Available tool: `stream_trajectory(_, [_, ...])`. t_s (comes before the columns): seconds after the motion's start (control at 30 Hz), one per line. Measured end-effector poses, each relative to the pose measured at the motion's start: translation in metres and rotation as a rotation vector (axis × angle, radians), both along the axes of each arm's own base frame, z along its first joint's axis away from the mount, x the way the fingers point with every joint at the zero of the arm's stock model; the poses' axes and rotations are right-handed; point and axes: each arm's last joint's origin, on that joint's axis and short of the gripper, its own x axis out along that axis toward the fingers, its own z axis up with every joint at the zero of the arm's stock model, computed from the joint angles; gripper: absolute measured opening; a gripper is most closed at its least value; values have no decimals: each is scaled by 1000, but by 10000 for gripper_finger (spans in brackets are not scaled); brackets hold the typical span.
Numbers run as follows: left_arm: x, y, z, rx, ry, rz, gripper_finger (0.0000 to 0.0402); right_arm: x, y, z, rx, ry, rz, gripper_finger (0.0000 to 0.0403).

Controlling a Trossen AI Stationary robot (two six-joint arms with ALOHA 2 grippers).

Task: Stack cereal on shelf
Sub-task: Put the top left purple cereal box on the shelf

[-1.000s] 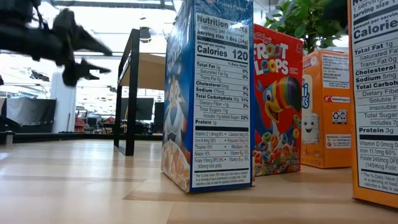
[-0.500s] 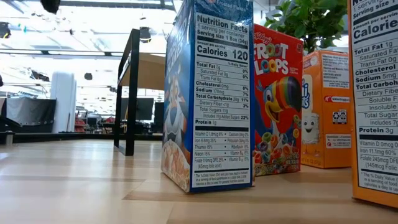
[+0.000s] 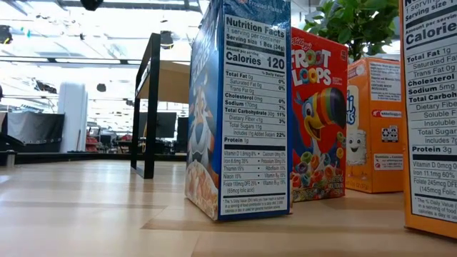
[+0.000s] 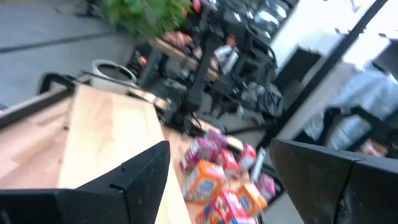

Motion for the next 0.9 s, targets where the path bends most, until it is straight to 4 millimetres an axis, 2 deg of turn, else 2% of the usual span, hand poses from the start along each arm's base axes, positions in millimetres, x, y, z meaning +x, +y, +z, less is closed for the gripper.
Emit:
stream_trajectory(0.17, [9, 0, -3, 62, 35, -114, 268, 22, 11, -13, 14, 26, -1, 265])
stream_trajectory(0.3, [11, 0, -3, 61, 42, -138, 268, 39, 13, -27, -47, 58, -92, 310])
stream_trajectory(0.63, [10, -1, -4, 65, 48, -157, 268, 64, 20, -61, -119, 209, -130, 309])
stream_trajectory(0.9, [10, -1, -6, 72, 65, -162, 268, 67, 20, -61, -110, 189, -157, 306])
